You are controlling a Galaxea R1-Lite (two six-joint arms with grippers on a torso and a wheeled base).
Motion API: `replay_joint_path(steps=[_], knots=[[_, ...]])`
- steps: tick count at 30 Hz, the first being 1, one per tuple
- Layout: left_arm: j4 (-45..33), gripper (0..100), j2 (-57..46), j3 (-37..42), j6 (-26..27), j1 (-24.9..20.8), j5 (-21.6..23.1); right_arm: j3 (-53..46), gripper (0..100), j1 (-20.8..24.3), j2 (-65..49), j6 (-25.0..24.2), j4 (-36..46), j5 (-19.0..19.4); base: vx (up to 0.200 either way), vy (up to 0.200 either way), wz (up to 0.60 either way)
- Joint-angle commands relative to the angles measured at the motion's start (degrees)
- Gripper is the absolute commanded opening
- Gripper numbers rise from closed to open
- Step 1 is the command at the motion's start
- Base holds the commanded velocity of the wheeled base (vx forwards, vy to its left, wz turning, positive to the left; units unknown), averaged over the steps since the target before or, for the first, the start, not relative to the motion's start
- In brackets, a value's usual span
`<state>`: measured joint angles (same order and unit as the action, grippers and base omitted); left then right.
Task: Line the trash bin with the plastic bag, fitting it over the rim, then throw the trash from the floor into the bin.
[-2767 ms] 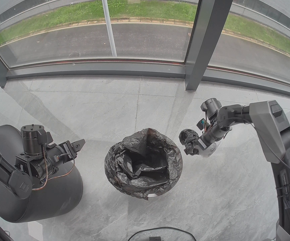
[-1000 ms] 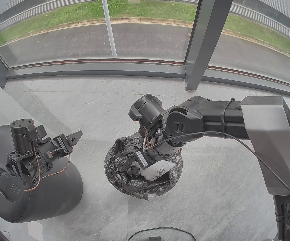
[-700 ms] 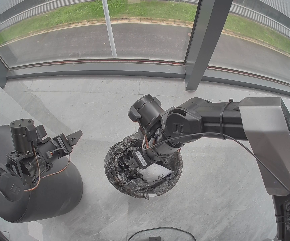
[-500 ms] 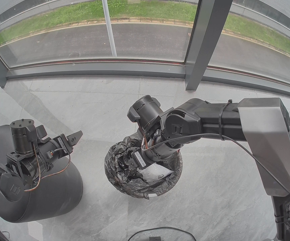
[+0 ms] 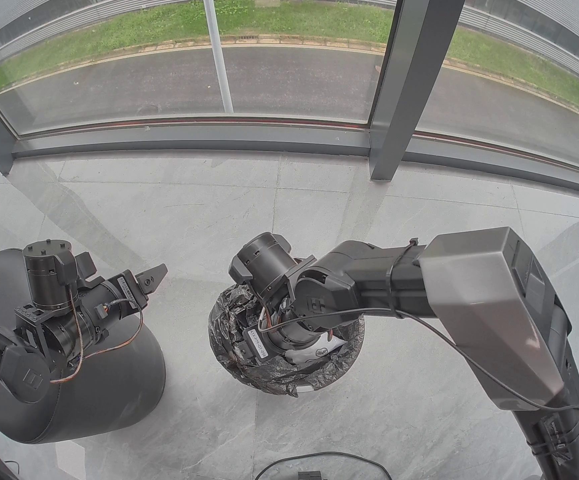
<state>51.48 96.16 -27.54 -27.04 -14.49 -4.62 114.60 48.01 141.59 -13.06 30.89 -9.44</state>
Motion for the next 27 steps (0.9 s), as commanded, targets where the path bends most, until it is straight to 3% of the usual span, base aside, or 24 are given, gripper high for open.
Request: replay_joint_path(steps=[1,5,9,13,27], knots=[[0.02,100,0.61,0.03,-0.03,-0.01,-0.04,-0.01,100,-0.9,3.25,-1.01,-0.04,-0.06,0.0,0.0,0.0],[0.02,100,0.7,0.03,-0.03,-0.01,-0.04,-0.01,100,-2.57,6.77,-1.09,-2.15,0.21,0.0,0.0,0.0],[0.02,100,1.14,0.03,-0.12,-0.62,-0.04,-0.01,100,-5.12,9.84,0.14,-6.9,5.83,0.0,0.0,0.0],[0.02,100,1.49,0.2,-0.12,-0.89,-0.04,-0.01,100,-6.61,10.37,2.69,-10.06,8.91,0.0,0.0,0.0],[0.11,100,2.19,0.12,-0.21,-0.89,-0.04,-0.01,100,-8.63,8.7,3.83,-11.64,7.59,0.0,0.0,0.0]])
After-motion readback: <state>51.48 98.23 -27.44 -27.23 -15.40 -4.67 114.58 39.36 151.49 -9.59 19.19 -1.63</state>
